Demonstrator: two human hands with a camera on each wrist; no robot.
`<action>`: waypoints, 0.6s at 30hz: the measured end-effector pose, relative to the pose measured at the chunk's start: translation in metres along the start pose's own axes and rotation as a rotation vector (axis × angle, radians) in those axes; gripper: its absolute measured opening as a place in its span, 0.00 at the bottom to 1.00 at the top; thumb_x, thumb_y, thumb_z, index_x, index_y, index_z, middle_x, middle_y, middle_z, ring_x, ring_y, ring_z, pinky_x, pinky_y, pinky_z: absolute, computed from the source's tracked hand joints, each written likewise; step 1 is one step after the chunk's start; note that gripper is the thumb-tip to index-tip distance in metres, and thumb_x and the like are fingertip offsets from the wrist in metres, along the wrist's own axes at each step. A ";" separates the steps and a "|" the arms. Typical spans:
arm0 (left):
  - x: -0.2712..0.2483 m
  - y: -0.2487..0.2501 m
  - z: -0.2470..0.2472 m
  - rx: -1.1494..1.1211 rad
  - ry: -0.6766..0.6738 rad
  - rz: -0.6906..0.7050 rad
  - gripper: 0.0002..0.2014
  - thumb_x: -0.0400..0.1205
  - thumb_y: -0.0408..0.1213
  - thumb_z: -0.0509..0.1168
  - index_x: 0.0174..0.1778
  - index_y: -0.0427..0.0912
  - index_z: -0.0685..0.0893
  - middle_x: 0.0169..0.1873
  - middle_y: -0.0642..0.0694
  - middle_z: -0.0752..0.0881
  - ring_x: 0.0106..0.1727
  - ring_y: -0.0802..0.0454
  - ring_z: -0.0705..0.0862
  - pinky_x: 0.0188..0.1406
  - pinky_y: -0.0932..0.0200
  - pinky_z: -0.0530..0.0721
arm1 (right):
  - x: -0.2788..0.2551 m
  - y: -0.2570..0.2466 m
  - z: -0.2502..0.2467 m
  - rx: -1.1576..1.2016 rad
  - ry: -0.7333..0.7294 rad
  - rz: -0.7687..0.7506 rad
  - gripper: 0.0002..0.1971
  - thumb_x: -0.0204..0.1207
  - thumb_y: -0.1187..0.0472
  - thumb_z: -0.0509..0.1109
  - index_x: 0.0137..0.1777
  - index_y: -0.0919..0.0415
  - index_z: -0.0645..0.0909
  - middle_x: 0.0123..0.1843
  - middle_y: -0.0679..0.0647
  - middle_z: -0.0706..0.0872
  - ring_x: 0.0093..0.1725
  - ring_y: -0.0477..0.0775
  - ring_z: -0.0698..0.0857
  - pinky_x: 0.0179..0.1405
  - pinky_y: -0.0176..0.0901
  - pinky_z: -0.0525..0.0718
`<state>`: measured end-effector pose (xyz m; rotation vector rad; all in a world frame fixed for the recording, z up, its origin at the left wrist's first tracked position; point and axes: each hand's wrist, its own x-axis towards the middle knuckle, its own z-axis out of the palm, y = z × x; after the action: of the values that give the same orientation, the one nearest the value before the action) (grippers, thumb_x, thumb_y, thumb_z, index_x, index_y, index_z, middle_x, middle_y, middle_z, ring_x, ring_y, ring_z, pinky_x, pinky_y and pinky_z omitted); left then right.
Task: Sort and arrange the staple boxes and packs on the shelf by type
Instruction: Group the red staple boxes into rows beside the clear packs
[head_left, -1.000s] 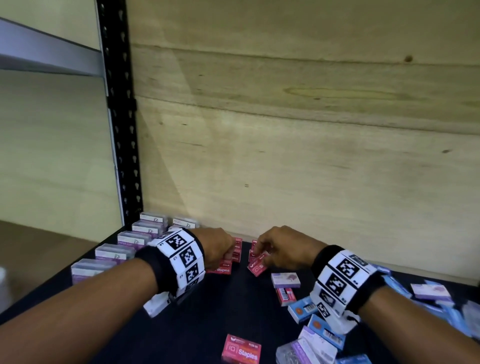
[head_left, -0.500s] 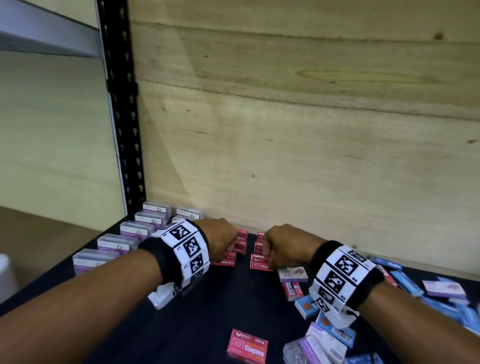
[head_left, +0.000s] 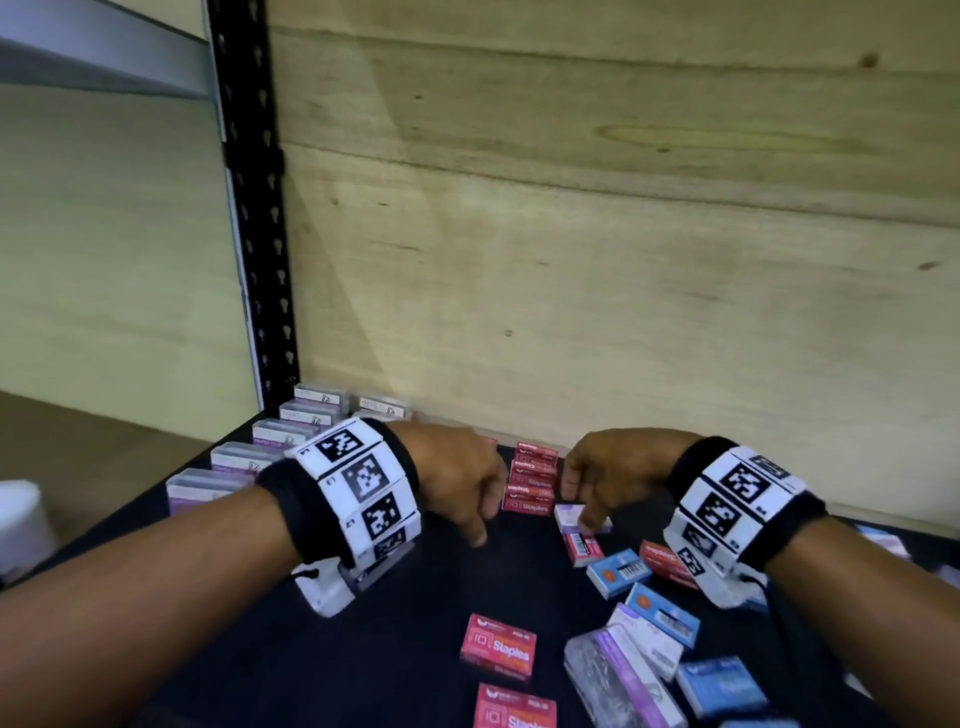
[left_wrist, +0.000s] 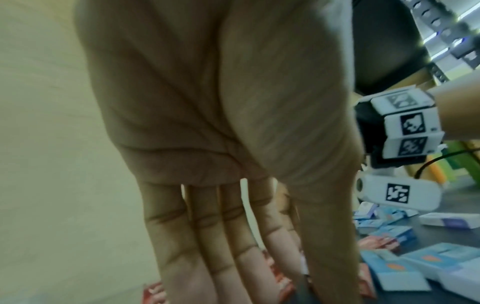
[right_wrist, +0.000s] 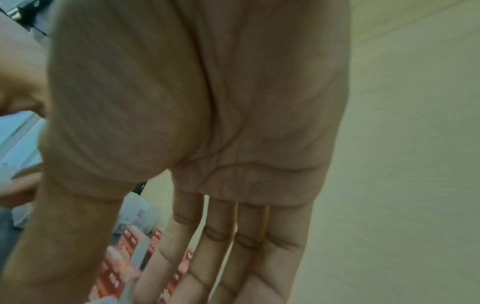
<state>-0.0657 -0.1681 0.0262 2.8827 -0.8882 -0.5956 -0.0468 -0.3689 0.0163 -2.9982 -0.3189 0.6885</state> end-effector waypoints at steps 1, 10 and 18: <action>-0.003 0.005 0.006 -0.023 -0.048 0.015 0.13 0.76 0.44 0.76 0.54 0.46 0.85 0.38 0.59 0.83 0.37 0.63 0.79 0.44 0.62 0.80 | 0.000 0.001 0.004 -0.002 -0.005 -0.002 0.16 0.70 0.58 0.82 0.57 0.55 0.87 0.45 0.44 0.89 0.46 0.47 0.84 0.57 0.44 0.82; -0.021 0.019 0.032 -0.050 -0.162 0.022 0.18 0.76 0.55 0.73 0.60 0.54 0.85 0.44 0.63 0.79 0.49 0.62 0.79 0.45 0.65 0.74 | -0.004 0.027 0.013 -0.084 0.084 0.111 0.13 0.74 0.50 0.77 0.53 0.56 0.89 0.47 0.50 0.92 0.50 0.52 0.88 0.53 0.46 0.82; -0.027 0.016 0.039 0.055 -0.213 0.092 0.21 0.73 0.56 0.75 0.62 0.60 0.86 0.69 0.60 0.78 0.68 0.56 0.74 0.68 0.51 0.72 | -0.004 0.051 0.021 -0.187 0.064 0.221 0.19 0.73 0.47 0.78 0.56 0.60 0.88 0.54 0.55 0.91 0.55 0.57 0.88 0.55 0.47 0.84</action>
<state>-0.1100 -0.1645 0.0025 2.8456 -1.0727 -0.8959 -0.0504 -0.4192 -0.0055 -3.2603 -0.0506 0.6067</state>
